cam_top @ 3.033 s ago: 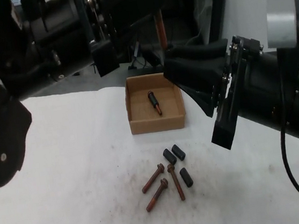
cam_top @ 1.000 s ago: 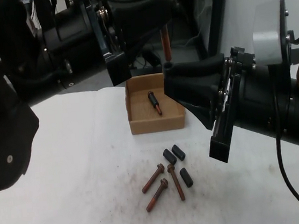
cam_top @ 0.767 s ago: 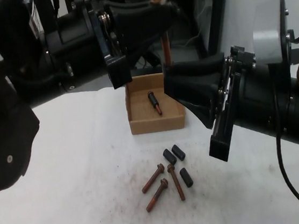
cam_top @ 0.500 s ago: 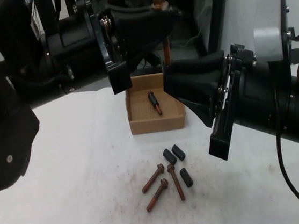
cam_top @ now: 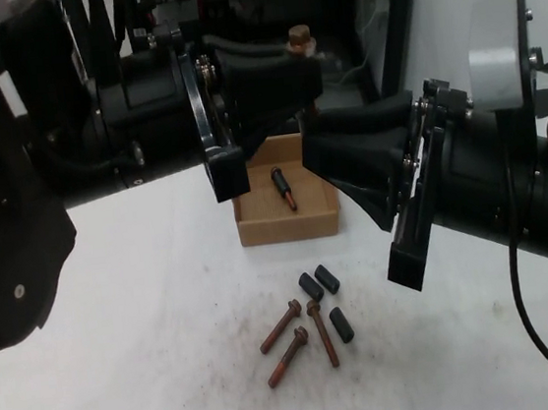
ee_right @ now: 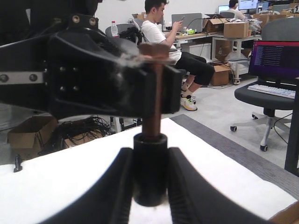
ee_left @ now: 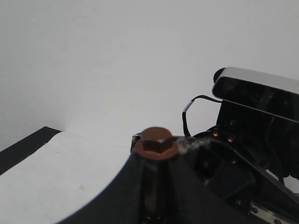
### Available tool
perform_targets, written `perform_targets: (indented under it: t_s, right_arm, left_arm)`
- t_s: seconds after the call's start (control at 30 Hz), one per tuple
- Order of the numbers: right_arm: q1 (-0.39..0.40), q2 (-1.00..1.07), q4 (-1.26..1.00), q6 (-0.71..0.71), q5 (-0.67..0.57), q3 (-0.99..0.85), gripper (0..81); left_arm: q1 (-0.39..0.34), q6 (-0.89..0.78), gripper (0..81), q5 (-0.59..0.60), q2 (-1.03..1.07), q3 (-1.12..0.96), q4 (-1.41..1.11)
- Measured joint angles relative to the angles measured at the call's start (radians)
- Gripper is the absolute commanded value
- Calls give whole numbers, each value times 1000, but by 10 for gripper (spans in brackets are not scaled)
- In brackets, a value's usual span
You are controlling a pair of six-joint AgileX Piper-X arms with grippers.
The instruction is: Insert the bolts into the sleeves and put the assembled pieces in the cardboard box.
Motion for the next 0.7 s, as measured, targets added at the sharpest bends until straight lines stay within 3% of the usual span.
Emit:
perform_targets:
  t_s: [0.23,0.7]
  right_arm:
    - [-2,0,0,0,0,0,6]
    - [-9,0,-1,0,7,0,6]
  left_arm:
    - [-2,14,266,13,0,0,8]
    - [-2,-4,278,38,0,0,17]
